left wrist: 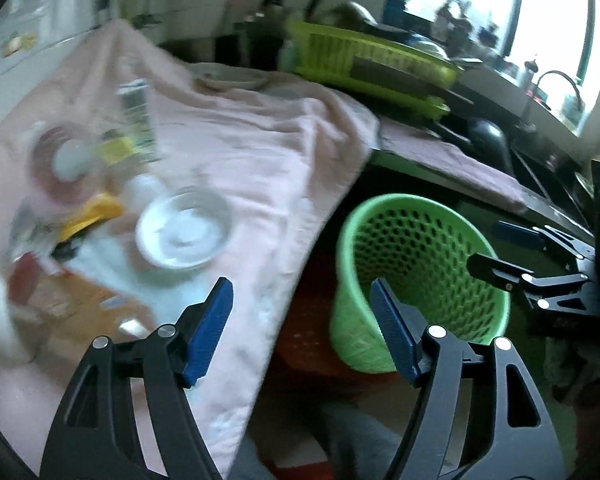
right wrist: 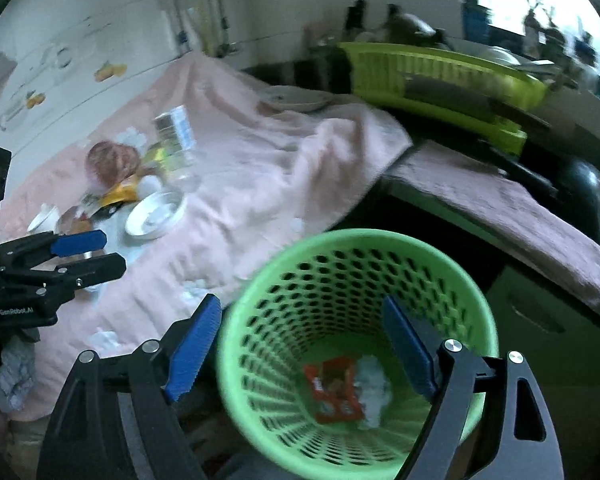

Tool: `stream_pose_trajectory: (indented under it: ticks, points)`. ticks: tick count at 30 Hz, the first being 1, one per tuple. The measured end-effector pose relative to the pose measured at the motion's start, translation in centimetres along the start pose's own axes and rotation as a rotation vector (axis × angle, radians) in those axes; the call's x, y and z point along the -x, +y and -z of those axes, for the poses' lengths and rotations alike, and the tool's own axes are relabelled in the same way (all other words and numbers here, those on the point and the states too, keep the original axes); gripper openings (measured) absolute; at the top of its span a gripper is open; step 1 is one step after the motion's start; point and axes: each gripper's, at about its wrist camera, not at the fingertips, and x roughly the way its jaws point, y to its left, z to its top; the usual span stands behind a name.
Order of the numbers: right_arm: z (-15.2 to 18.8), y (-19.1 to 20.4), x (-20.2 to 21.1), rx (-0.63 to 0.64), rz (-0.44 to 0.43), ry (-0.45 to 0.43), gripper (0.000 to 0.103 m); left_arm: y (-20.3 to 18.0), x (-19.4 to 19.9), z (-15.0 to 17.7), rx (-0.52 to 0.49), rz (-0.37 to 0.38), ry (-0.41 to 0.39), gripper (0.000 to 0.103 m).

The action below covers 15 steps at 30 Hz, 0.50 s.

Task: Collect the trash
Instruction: 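Grasp the white plastic lid with the right gripper while the left gripper grasps the white paper cup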

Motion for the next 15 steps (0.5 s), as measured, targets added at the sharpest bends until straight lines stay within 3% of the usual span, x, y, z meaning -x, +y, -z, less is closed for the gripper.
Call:
stream_pose_trajectory:
  ticks: [15]
  points:
    - [-3.6,8.4,-4.4,0.138,-0.144,0.026,0.080,9.6,7.0,3.6,0.186,-0.175,-0.079,0.074]
